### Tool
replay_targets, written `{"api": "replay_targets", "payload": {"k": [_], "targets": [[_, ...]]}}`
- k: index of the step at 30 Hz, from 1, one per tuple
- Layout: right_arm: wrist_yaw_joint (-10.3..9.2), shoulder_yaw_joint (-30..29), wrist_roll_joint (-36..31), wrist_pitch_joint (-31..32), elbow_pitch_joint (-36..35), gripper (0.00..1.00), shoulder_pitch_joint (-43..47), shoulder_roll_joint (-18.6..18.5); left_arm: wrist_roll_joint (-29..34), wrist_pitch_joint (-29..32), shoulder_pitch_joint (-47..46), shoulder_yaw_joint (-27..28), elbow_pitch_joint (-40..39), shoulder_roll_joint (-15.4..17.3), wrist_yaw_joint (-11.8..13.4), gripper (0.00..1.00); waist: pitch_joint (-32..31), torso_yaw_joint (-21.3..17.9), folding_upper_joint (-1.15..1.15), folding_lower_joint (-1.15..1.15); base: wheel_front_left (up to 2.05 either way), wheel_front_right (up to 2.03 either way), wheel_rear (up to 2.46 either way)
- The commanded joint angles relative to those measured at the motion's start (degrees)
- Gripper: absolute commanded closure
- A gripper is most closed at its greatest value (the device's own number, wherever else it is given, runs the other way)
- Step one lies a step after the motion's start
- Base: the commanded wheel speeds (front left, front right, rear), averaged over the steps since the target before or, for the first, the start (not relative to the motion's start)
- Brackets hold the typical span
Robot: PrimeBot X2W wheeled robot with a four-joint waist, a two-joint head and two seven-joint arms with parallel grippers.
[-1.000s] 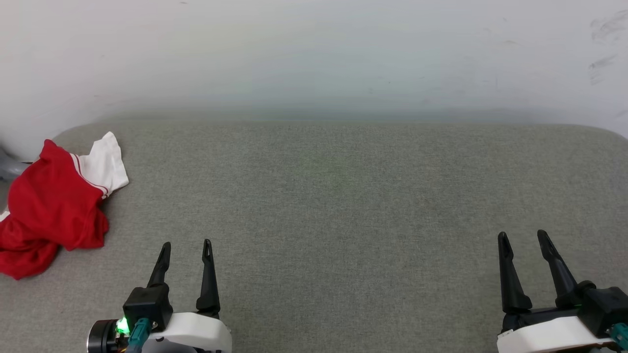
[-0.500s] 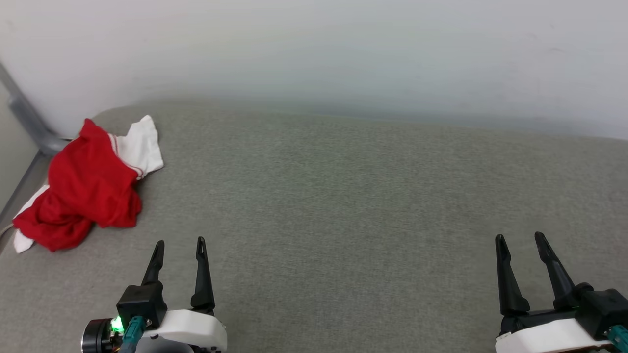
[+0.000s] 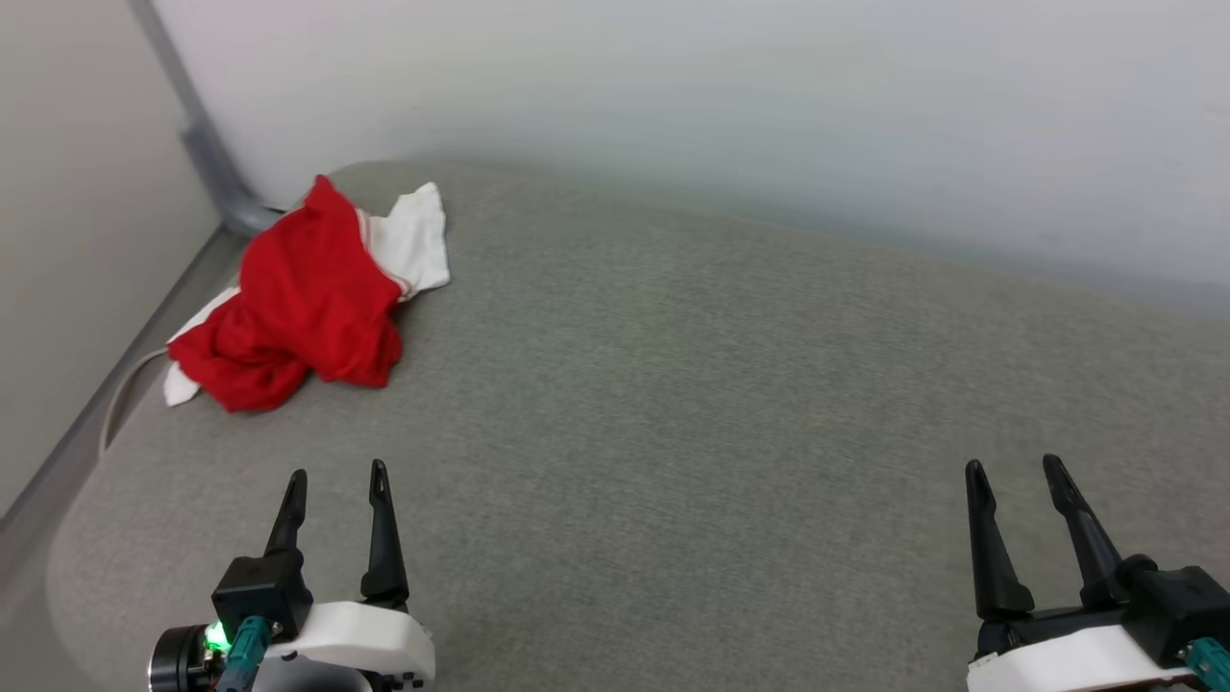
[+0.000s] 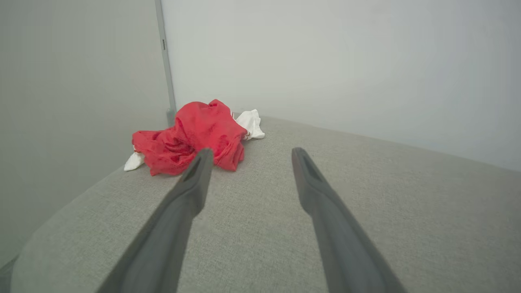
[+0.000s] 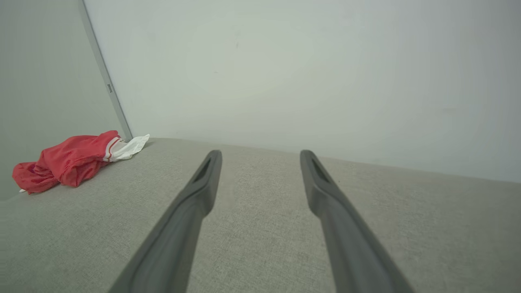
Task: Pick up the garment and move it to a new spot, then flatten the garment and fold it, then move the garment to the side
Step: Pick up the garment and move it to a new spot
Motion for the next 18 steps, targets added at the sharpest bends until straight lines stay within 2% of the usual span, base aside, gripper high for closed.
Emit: {"api": "replay_targets", "payload": {"k": [1,18], "targets": [[-0.04,0.14,-0.13,-0.13,-0.22,0.0,0.23,0.05,-0.23,-0.16,-0.62,0.24,-0.04,-0.05,0.11,0.0,0.29,2.65,0.0,0.0,0.0,0.0,0.0],[-0.04,0.82,-0.52,-0.13,-0.25,0.0,0.02,0.05,-1.25,-0.16,-0.72,1.58,0.42,-0.06,-0.13,0.0,0.85,13.65,0.0,0.0,0.0,0.0,0.0]]}}
